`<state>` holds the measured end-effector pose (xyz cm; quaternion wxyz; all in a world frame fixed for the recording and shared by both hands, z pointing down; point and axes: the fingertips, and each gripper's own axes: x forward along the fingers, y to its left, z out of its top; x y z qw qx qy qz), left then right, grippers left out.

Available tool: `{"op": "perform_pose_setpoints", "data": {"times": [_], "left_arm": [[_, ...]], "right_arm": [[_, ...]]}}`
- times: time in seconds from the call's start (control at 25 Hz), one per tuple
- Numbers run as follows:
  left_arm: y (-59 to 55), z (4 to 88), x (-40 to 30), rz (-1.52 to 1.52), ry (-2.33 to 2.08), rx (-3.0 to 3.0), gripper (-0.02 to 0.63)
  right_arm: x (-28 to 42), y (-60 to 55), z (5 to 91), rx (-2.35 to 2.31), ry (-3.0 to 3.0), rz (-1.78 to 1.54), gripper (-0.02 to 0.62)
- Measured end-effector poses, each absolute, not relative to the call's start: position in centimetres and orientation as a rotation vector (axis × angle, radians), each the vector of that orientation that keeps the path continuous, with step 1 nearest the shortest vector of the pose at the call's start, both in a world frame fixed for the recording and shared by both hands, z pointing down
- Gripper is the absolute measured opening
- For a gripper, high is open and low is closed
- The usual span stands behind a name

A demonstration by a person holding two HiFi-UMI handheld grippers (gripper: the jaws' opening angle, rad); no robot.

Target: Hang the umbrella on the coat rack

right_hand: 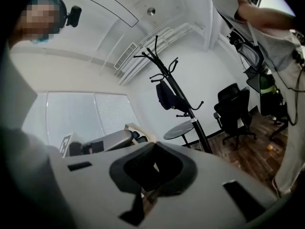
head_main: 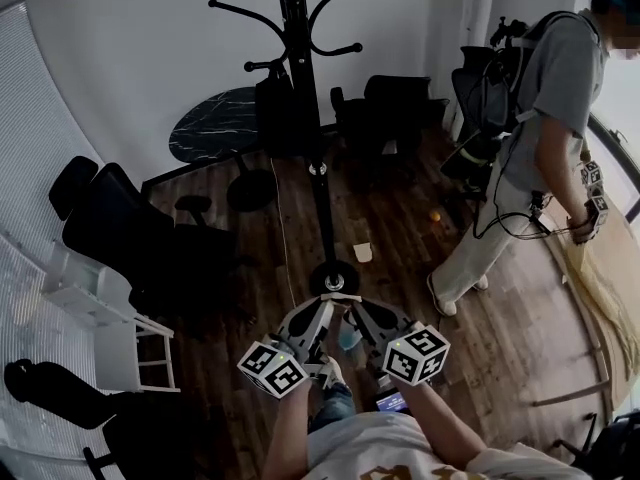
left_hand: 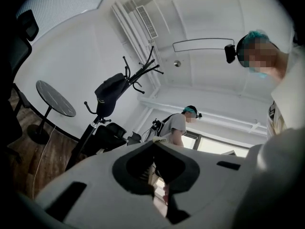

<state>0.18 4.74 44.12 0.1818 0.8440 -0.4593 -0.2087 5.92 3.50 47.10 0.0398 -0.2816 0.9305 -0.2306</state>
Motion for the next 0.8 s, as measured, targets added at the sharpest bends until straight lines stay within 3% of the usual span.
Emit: {"op": "perform_pose_setpoints", "data": {"times": [0.8], "left_arm": [[-13.7, 44.6, -9.1, -0.613, -1.109, 2.445, 0.02]], "right_arm": [[-3.1, -14.0, 47.5, -1.042, 2.759, -0.655, 0.011]]}}
